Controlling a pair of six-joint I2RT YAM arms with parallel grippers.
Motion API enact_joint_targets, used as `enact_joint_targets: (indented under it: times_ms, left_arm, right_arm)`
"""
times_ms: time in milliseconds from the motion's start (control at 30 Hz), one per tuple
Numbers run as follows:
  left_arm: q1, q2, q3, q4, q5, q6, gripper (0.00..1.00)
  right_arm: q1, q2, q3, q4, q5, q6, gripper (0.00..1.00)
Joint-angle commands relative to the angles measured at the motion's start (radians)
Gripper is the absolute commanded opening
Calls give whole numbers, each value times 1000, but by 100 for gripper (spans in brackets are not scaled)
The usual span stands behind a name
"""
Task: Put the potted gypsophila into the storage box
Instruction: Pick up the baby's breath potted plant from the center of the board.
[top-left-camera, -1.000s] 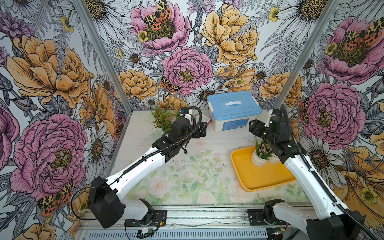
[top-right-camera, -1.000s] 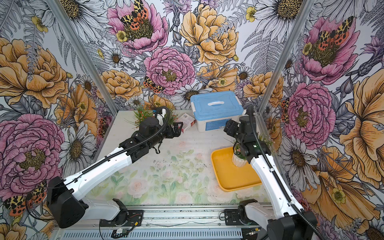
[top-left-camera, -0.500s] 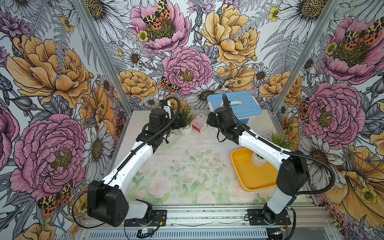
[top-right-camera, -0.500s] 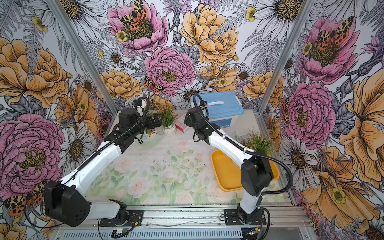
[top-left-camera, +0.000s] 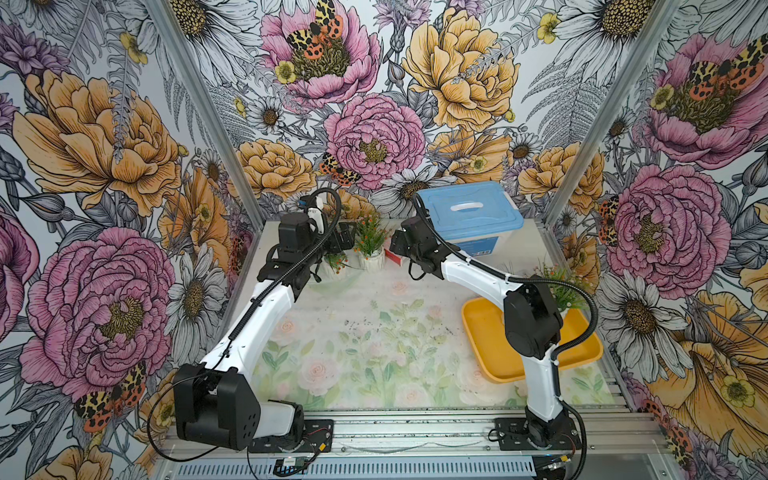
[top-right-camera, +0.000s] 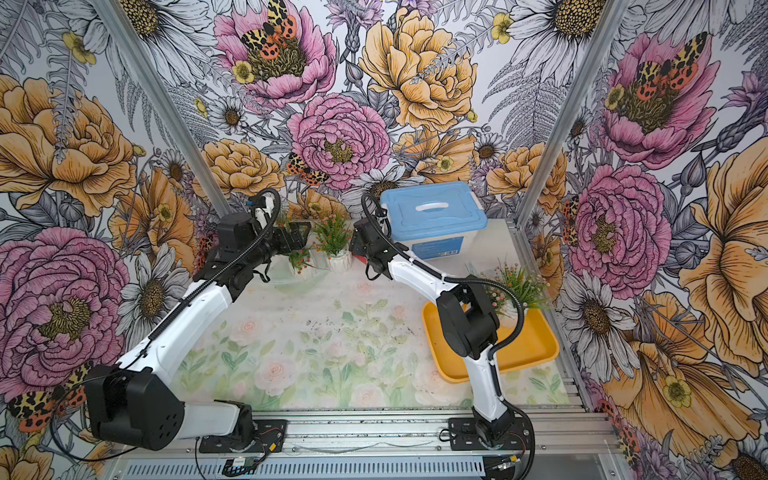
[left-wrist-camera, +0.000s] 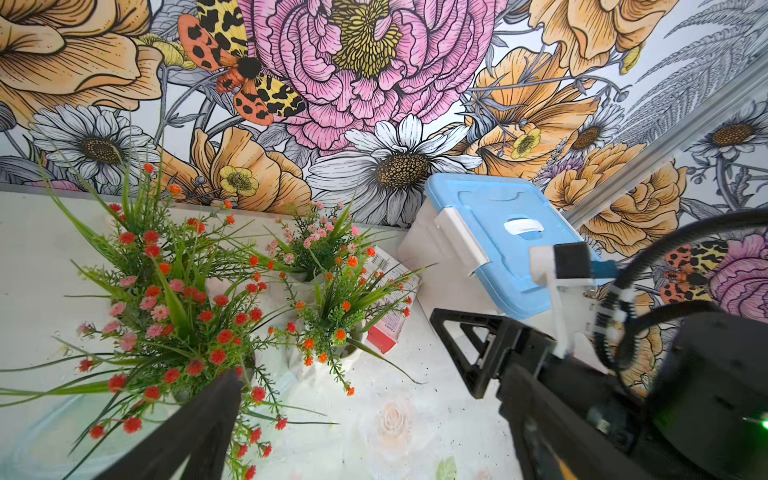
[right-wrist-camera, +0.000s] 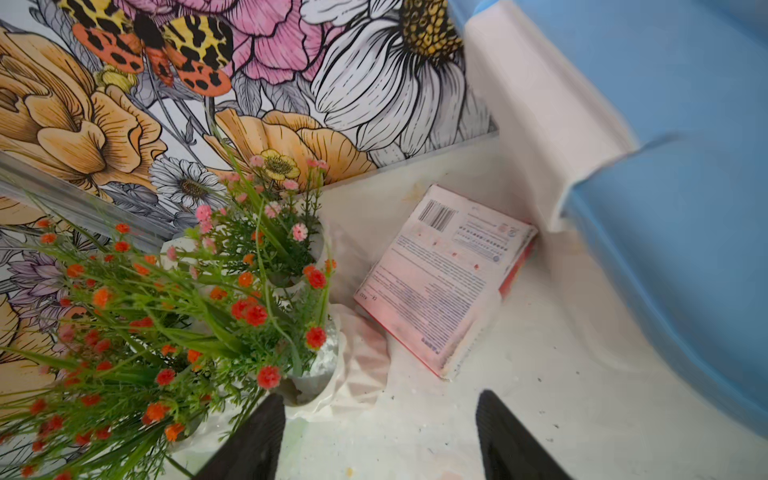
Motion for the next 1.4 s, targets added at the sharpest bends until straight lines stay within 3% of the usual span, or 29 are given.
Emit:
enact_joint_targets:
  times_ms: [0,333,733,1033,1367]
  left_arm:
    - [19,2,-10,28,48,23,99]
    - [50,5,-23,27,78,29,99]
    - [80,-24,-76,45,75,5,99]
    - [81,-33,-92,67,57,-14,99]
    - [81,-34,-92,80,69,-28,99]
  right_arm:
    - [13,65,52,25,-65,9,71]
    - [16,179,110,103,-109,16,67]
    - [20,286,152,167,-110,122,57]
    - [16,305,173,61,-112,149,45]
    - [10,381,316,-153,-188,176,42]
